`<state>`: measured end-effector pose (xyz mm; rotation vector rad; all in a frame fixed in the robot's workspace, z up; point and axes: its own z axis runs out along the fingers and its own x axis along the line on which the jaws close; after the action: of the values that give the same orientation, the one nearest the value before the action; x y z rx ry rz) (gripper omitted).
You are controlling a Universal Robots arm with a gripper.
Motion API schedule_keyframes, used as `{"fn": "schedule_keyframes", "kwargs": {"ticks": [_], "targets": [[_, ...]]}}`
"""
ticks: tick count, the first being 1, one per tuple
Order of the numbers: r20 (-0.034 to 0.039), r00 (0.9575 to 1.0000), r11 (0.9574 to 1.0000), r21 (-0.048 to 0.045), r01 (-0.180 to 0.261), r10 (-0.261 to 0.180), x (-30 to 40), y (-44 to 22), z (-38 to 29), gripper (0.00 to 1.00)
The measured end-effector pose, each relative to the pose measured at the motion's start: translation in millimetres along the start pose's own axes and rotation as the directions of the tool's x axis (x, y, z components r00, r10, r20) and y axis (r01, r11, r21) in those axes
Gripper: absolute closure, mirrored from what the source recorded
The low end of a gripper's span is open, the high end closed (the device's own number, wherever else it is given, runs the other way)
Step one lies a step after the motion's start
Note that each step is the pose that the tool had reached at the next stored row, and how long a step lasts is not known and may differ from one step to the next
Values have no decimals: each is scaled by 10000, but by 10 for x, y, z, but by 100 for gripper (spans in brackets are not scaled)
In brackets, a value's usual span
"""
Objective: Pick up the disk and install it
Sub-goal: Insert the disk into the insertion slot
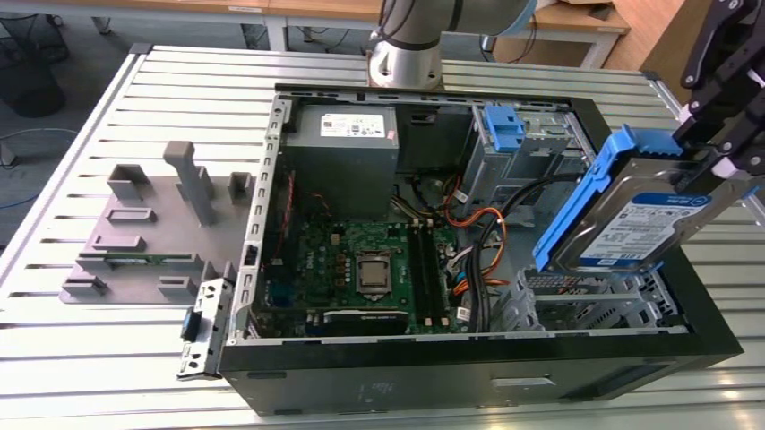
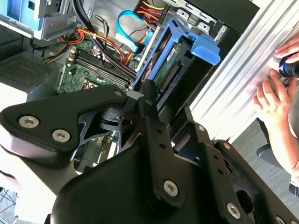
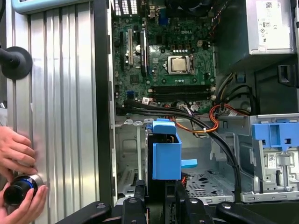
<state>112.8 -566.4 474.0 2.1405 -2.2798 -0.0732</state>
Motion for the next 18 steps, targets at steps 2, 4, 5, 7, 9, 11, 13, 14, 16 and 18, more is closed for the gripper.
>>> {"fn": "schedule_keyframes", "kwargs": {"ticks": [2, 4, 5, 7, 9, 11, 13, 14, 16, 18], "targets": [[1, 10000, 10000, 0, -15, 15, 1, 0, 11, 65], [2, 10000, 10000, 1, -20, 20, 3, -2, 31, 65], [3, 10000, 10000, 0, -23, 23, 5, -2, 40, 65], [1, 10000, 10000, 1, -25, 25, 12, -3, 48, 65], [2, 10000, 10000, 1, -26, 26, 20, -4, 57, 65], [3, 10000, 10000, 1, -26, 26, 28, -5, 68, 65], [0, 10000, 10000, 1, -26, 26, 30, -6, 79, 65], [0, 10000, 10000, 1, -26, 26, 31, -6, 85, 65], [2, 10000, 10000, 1, -26, 26, 32, -8, 102, 65], [3, 10000, 10000, 1, -25, 25, 32, -9, 120, 65]]}}
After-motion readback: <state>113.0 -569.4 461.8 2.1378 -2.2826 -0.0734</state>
